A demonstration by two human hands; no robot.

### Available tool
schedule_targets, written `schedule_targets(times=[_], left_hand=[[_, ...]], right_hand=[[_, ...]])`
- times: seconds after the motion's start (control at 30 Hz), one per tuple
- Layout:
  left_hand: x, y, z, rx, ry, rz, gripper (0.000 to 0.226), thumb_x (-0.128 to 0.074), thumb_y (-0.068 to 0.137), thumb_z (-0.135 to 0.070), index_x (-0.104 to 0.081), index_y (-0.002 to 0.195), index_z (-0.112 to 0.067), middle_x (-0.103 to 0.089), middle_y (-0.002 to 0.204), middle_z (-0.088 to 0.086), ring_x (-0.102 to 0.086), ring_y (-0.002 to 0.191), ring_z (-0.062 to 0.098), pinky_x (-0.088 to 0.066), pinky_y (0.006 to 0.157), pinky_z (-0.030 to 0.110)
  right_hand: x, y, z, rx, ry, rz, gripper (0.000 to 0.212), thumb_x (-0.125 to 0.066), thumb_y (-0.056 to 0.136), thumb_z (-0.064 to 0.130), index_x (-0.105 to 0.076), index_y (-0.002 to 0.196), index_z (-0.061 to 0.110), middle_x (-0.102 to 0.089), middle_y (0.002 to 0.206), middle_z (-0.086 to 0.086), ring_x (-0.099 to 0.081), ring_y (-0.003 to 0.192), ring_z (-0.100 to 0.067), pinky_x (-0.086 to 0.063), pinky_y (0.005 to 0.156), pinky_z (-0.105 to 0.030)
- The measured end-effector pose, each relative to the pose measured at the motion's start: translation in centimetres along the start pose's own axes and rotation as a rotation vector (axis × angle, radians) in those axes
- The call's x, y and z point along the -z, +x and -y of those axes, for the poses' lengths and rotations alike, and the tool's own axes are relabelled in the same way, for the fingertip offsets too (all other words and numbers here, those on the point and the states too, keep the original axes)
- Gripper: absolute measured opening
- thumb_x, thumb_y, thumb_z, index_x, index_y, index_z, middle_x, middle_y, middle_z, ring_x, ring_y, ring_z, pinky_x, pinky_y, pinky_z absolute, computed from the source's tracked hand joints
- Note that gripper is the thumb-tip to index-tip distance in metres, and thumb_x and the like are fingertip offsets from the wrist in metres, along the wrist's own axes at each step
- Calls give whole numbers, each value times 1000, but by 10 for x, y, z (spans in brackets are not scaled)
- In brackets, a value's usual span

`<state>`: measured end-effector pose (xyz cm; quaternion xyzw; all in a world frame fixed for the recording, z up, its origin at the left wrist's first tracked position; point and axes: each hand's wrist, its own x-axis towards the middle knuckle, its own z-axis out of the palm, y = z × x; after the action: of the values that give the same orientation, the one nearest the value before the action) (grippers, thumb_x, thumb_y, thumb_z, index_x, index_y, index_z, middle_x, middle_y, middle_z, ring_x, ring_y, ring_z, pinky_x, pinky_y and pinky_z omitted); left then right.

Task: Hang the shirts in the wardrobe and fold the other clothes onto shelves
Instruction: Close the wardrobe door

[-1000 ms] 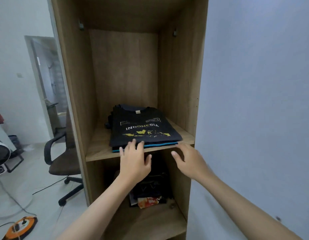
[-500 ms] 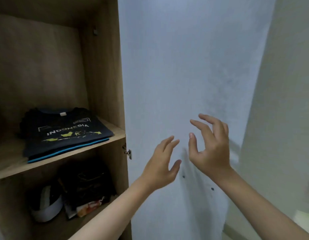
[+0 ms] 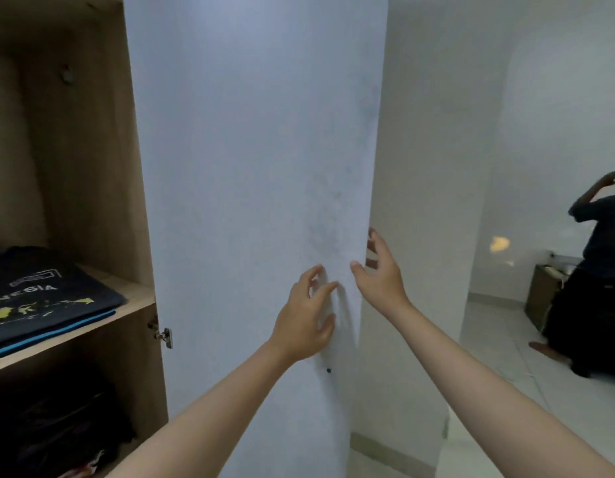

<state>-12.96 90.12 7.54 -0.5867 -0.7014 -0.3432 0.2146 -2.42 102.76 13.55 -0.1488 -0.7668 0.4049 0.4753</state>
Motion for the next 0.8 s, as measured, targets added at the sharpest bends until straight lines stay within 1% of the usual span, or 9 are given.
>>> schedule_targets(times=[0.1, 0.3, 0.37, 0.43, 0.5, 0.6, 0.7, 0.73, 0.8], left_hand=[[3, -4, 0, 20, 58, 33, 63, -60, 84, -28, -34, 142, -26, -12, 154, 1, -36, 131, 20, -55, 82, 34], [16, -33, -8, 19, 63, 32, 74, -58, 84, -27, -20, 147, -36, -4, 158, -1, -27, 138, 21, -52, 89, 33], [23, -51, -16, -1, 42, 13, 75, -57, 85, -28, -18, 147, -38, -1, 159, 1, -21, 141, 22, -47, 96, 31], [32, -68, -24, -26, 36, -18, 74, -56, 85, -32, -16, 148, -39, 1, 159, 2, -17, 143, 22, -39, 99, 25], [43, -87, -29, -26, 51, -37, 74, -57, 86, -36, -15, 147, -41, 4, 159, 0, -13, 144, 17, -30, 100, 16], [65, -119, -37, 7, 25, -57, 76, -60, 87, -41, -15, 147, -41, 6, 159, -8, -6, 145, 6, -14, 100, -1], [94, -153, -44, 37, 4, -68, 75, -60, 87, -41, -15, 147, -39, 1, 159, -10, -6, 145, 2, -12, 106, 2], [105, -164, -47, 42, -1, -73, 73, -60, 88, -39, -17, 147, -38, -2, 159, -9, -7, 145, 2, -12, 107, 2], [127, -186, -50, 51, -24, -80, 69, -62, 88, -32, -23, 145, -34, -11, 159, -7, -10, 144, 1, -13, 108, 4]], right_hand=[[-5, 0, -5, 5, 64, 23, 60, -58, 89, 7, -37, 142, 27, -59, 127, 7, -58, 114, -9, -46, 102, -43], [-9, -30, 10, 88, 76, 1, 65, -56, 93, 7, -28, 148, 29, -46, 141, 20, -51, 122, 2, -46, 103, -37], [-9, -50, 22, 126, 80, 7, 70, -57, 93, 8, -22, 149, 31, -41, 137, 33, -51, 121, 4, -46, 102, -33], [-11, -72, 35, 175, 112, 10, 73, -59, 92, 7, -19, 148, 35, -42, 131, 40, -56, 113, 6, -49, 96, -22], [-13, -96, 49, 218, 174, 24, 74, -60, 91, 6, -21, 144, 40, -44, 133, 37, -62, 102, 5, -50, 86, -15], [-20, -129, 72, 282, 246, 78, 71, -62, 90, 6, -27, 140, 43, -52, 131, 31, -65, 92, -2, -51, 80, -14], [-34, -153, 96, 357, 255, 124, 74, -66, 87, 7, -30, 141, 42, -62, 127, -4, -67, 92, -6, -53, 78, -15], [-39, -160, 104, 384, 251, 149, 75, -68, 86, 11, -30, 142, 43, -62, 126, -10, -66, 95, -10, -53, 79, -17], [-51, -171, 117, 430, 253, 201, 71, -68, 86, 22, -32, 143, 45, -60, 127, -11, -64, 100, -15, -55, 81, -23]])
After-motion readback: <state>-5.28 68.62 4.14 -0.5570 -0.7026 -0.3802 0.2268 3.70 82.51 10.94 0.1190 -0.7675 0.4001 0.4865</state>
